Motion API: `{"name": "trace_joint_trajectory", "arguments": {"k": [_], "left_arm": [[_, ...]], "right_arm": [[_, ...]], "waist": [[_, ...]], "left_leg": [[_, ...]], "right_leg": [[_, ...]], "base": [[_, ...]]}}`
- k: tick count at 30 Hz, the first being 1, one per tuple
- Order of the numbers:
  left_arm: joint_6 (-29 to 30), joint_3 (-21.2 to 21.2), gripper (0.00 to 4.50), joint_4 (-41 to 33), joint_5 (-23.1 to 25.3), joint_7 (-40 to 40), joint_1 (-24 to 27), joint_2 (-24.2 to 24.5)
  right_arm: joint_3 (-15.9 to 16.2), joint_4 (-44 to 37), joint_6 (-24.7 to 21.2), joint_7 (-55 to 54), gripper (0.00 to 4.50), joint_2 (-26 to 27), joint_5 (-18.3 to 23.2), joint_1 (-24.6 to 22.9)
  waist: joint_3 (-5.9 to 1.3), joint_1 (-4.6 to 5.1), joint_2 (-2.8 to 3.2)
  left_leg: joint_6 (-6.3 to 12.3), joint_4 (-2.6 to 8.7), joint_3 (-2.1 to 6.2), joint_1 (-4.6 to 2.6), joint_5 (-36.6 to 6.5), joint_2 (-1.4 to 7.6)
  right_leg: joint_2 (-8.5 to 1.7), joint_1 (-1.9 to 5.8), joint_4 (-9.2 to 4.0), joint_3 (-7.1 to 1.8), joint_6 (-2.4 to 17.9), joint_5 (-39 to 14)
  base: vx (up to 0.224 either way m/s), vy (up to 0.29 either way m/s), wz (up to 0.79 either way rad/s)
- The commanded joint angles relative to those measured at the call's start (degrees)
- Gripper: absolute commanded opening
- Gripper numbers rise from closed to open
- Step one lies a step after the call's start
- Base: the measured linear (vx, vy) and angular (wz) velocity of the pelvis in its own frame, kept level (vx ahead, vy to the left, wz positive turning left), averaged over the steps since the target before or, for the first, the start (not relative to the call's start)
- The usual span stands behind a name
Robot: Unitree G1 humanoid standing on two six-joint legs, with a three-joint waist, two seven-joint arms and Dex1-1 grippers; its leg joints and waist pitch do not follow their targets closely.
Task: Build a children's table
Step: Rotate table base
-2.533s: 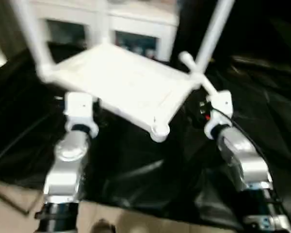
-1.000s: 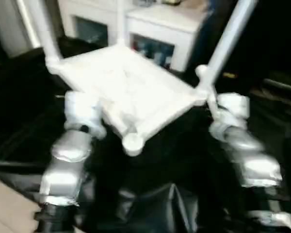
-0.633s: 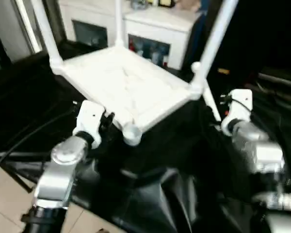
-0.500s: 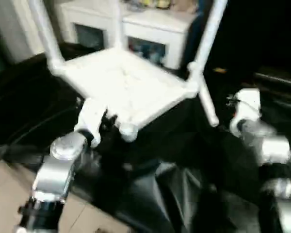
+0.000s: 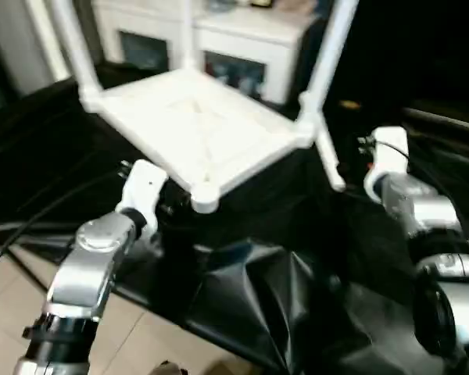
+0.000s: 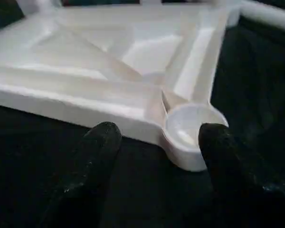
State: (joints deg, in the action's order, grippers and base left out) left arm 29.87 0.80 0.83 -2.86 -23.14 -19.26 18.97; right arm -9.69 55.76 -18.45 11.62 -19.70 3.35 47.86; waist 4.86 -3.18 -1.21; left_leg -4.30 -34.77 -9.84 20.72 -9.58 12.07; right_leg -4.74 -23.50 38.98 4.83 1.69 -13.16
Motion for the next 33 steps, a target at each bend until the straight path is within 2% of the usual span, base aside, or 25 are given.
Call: {"name": "trace_joint_trajectory", "arguments": {"k": [1, 2, 3, 4, 5, 6, 7, 8, 10, 11, 12, 13, 14, 16, 17, 18, 20, 21, 22, 25, 26, 27, 30, 31, 33], "left_arm": [[-0.04, 0.09, 3.55, 0.01, -0.21, -0.04, -0.32, 0.08], [-0.3, 0.41, 3.59, -0.08, -0.1, -0.13, -0.34, 0.09], [-0.65, 0.76, 3.73, -0.37, 0.11, 0.36, -0.29, -0.26], [-0.97, 0.98, 3.9, -0.56, 0.48, 1.23, -0.23, -0.69], [-1.15, 0.95, 3.99, -0.61, 0.63, 1.8, -0.12, -1.01], [-1.43, 0.88, 3.99, -0.68, 0.84, 2.36, 0.04, -1.34], [-2.81, 0.88, 3.99, -1.07, 1.61, 3.96, 0.61, -2.15], [-2.57, 0.38, 3.99, -1.43, 1.38, 4.96, 0.89, -3.14], [-2.36, -0.57, 3.99, -2.01, 0.34, 5.82, 1.12, -4.62], [-3.35, -1.09, 3.99, -2.54, 0.25, 6.85, 1.37, -5.48], [-4.02, -1.15, 3.99, -2.84, 0.84, 7.95, 1.61, -5.84], [-3.92, -1.36, 3.99, -3.06, 1.62, 9.61, 1.93, -6.29], [-4.42, -1.56, 3.99, -3.13, 1.74, 10.17, 2.18, -6.54], [-5.07, -1.95, 3.99, -3.58, 0.98, 10.06, 2.65, -6.97], [-4.64, -2.09, 3.99, -3.7, 0.84, 10.24, 2.71, -7.16], [-4.27, -2.19, 3.99, -3.8, 0.77, 10.36, 2.76, -7.2], [-4.02, -2.31, 3.99, -3.91, 0.76, 10.71, 2.88, -7.26], [-4.02, -2.31, 3.99, -3.91, 0.76, 10.71, 2.88, -7.26], [-4.16, -2.49, 3.99, -3.73, 0.83, 10.91, 2.82, -7.31], [-4.75, -2.83, 3.99, -3.4, 0.78, 11.33, 2.42, -7.12], [-4.77, -2.88, 3.99, -3.42, 0.79, 11.35, 2.4, -7.13], [-4.79, -2.94, 3.99, -3.45, 0.77, 11.33, 2.43, -7.11], [-4.73, -3.08, 3.99, -3.59, 0.81, 11.37, 2.57, -6.98], [-4.62, -3.25, 3.99, -3.77, 0.77, 11.44, 2.8, -6.88], [-4.41, -3.34, 3.99, -4.07, 0.91, 11.66, 3.13, -6.67]], "right_arm": [[0.06, 2.64, 1.68, 0.17, 4.5, 0.59, -0.11, 1.79], [0.09, 3.0, 1.92, 0.18, 4.5, 0.65, -0.13, 1.88], [0.15, 3.31, 2.03, 0.57, 4.5, 0.78, -0.11, 1.92], [0.22, 3.44, 2.02, 0.91, 4.5, 0.94, -0.09, 1.9], [0.28, 3.46, 2.05, 0.9, 4.5, 1.05, -0.12, 1.88], [0.3, 3.9, 2.38, 0.8, 4.5, 1.13, -0.12, 2.04], [0.06, 4.28, 2.92, 0.5, 4.5, 1.36, 0.1, 2.16], [-0.16, 4.58, 3.34, 0.18, 4.5, 1.49, 0.26, 2.25], [-0.48, 4.6, 4.01, -0.02, 4.5, 1.62, 0.56, 2.19], [-0.84, 4.29, 5.49, -0.43, 4.5, 1.9, 0.9, 1.93], [-0.93, 3.53, 6.85, -1.35, 4.5, 2.2, 0.85, 1.44], [-0.87, 2.2, 9.12, -2.63, 4.5, 2.71, 0.55, 0.52], [-0.73, 0.96, 10.63, -3.18, 4.5, 3.08, 0.31, -0.3], [-0.47, -3.47, 10.91, -1.85, 4.5, 4.14, 0.87, -2.87], [-0.92, -5.02, 10.36, -1.63, 4.5, 4.68, 1.6, -3.73], [-1.19, -5.78, 9.97, -1.62, 4.5, 4.99, 2.0, -4.12], [-1.59, -6.46, 9.74, -1.85, 4.5, 5.41, 2.53, -4.51], [-1.59, -6.46, 9.74, -1.85, 4.5, 5.41, 2.53, -4.51], [-1.73, -7.97, 8.92, -1.11, 4.5, 6.17, 3.49, -5.45], [1.42, -13.12, 7.29, 0.44, 4.5, 8.17, 2.94, -8.8], [2.01, -13.82, 7.12, 0.89, 4.5, 8.36, 2.58, -8.99], [2.07, -14.18, 7.03, 1.01, 4.5, 8.54, 2.59, -9.0], [2.11, -14.72, 6.59, 1.71, 4.5, 8.89, 2.82, -8.87], [2.22, -14.67, 6.11, 3.05, 4.5, 9.06, 3.33, -8.75], [2.18, -15.27, 4.93, 3.29, 4.5, 9.28, 3.81, -8.98]], "waist": [[-2.49, 0.15, -3.69], [-2.34, 0.68, -2.64], [-3.49, -0.03, -2.24], [-3.51, 0.27, -0.59], [-5.09, 0.67, 0.76], [-5.49, 0.87, 2.31], [-4.93, 1.18, 1.84], [-4.4, 1.29, 1.05], [-3.09, 2.8, -0.29], [-3.5, 3.77, -0.35], [-3.84, 3.24, 1.24], [-3.53, 2.68, 2.12], [-2.83, 1.75, 1.21], [-3.56, 2.59, -2.31], [-4.69, 0.86, -2.68], [-5.46, -0.09, -2.71], [-6.29, -0.8, -2.05], [-6.29, -0.8, -2.05], [-6.22, -0.9, -1.21], [-4.96, -0.58, -1.21], [-4.8, -1.29, -2.04], [-4.69, -1.18, -0.44], [-4.39, -0.74, -0.37], [-4.56, 0.04, 1.15], [-4.03, 0.65, 0.95]], "left_leg": [[-2.62, -9.75, -1.42, -9.43, -25.56, -3.97], [-0.98, -9.58, -0.66, -7.16, -20.44, -3.88], [1.06, -4.05, 0.83, -1.4, -19.19, -2.35], [0.78, -1.09, 1.37, -3.84, -24.34, -1.0], [0.99, 0.75, 2.32, -4.49, -25.98, 0.26], [2.07, 3.75, 3.8, -2.21, -23.68, 3.61], [3.07, 4.76, 3.71, -1.28, -21.8, 4.15], [2.82, 4.97, 3.17, -1.19, -24.36, 3.49], [0.13, 1.17, 1.15, -5.43, -31.93, -0.25], [0.6, 1.12, 1.55, -3.78, -30.99, 0.31], [0.95, 2.23, 2.17, -3.95, -32.6, 1.79], [1.11, 7.55, 4.35, 0.29, -39.87, 6.84], [0.7, 9.28, 3.02, -1.8, -43.29, 6.91], [0.15, 3.55, 1.64, -3.52, -36.61, 0.54], [0.34, 1.17, 0.76, -1.07, -20.39, -1.61], [1.01, 1.53, 1.16, 0.71, -10.77, -1.34], [2.07, 2.2, 1.35, 1.21, -0.71, -0.95], [2.07, 2.2, 1.35, 1.21, -0.71, -0.95], [2.32, 2.45, 0.96, 1.14, -2.26, -0.39], [2.13, 4.19, 0.46, -1.23, -18.92, 0.23], [4.5, 3.94, 2.26, 3.25, -19.04, -0.69], [5.85, 4.14, 2.5, 0.59, -22.9, -0.83], [6.67, 2.89, 2.77, 1.87, -19.33, -0.58], [3.89, 3.8, 1.91, -3.66, -21.9, 1.39], [1.77, 6.44, 3.21, -5.4, -28.37, 4.13]], "right_leg": [[-3.69, -9.67, -18.58, 0.57, -6.04, -64.75], [-6.24, -7.19, -17.94, -1.25, -6.07, -67.74], [-8.31, 2.34, -13.94, -1.63, -6.63, -59.68], [-5.2, 1.14, -13.24, 2.64, -6.38, -48.63], [-4.44, 2.58, -11.33, 3.22, -4.1, -37.01], [-4.37, 5.25, -7.78, 2.41, 1.25, -12.82], [-4.33, 5.07, -6.64, 1.83, 5.98, -0.1], [-4.44, 4.92, -7.5, 1.8, 6.77, -3.18], [-4.42, 1.24, -14.07, 5.6, -0.4, -34.68], [-3.98, 3.11, -15.22, 7.93, -5.57, -36.44], [-4.17, 4.13, -14.03, 7.72, -5.07, -32.8], [-4.02, 7.85, -2.76, 4.07, -0.9, -16.19], [-3.39, 4.29, -1.09, 0.99, 2.58, -5.68], [-4.54, 1.84, -8.21, -0.03, 1.15, -25.1], [-6.31, 2.83, -9.58, -1.08, -4.16, -37.43], [-6.29, 3.85, -9.07, -1.43, -5.77, -35.29], [-3.99, 3.62, -6.61, -0.76, -0.65, -11.3], [-3.99, 3.62, -6.61, -0.76, -0.65, -11.3], [-2.98, 3.71, -5.84, -0.45, 5.52, -3.48], [-2.56, 4.23, -8.33, 0.54, 8.04, -20.66], [-4.48, 7.53, -8.08, 2.66, 6.0, -24.52], [-5.26, 6.81, -10.32, 4.05, 3.08, -33.33], [-6.63, 9.77, -12.13, 6.05, 2.24, -38.77], [-4.34, 6.4, -12.25, 4.98, 3.78, -36.99], [-2.18, 5.57, -8.77, 4.65, 8.23, -24.3]], "base": [[-0.003, -0.074, 0.13], [0.029, -0.031, -0.2], [0.048, 0.042, -0.26], [0.048, 0.042, -0.26], [0.0, 0.0, 0.0], [-0.054, 0.009, -0.15], [-0.054, 0.009, -0.15], [-0.08, 0.026, -0.13], [0.0, 0.0, 0.0], [0.0, 0.0, 0.0], [0.0, 0.0, 0.0], [0.0, 0.0, 0.0], [-0.039, -0.059, 0.03], [0.058, -0.109, 0.03], [0.056, -0.098, -0.1], [0.017, -0.085, -0.06], [0.02, -0.096, -0.04], [0.022, -0.068, -0.02], [0.022, -0.068, -0.02], [0.0, 0.0, 0.0], [0.0, 0.0, 0.0], [0.041, 0.003, 0.41], [0.044, 0.011, 0.48], [0.052, 0.018, 0.49], [0.075, 0.025, 0.09]]}}
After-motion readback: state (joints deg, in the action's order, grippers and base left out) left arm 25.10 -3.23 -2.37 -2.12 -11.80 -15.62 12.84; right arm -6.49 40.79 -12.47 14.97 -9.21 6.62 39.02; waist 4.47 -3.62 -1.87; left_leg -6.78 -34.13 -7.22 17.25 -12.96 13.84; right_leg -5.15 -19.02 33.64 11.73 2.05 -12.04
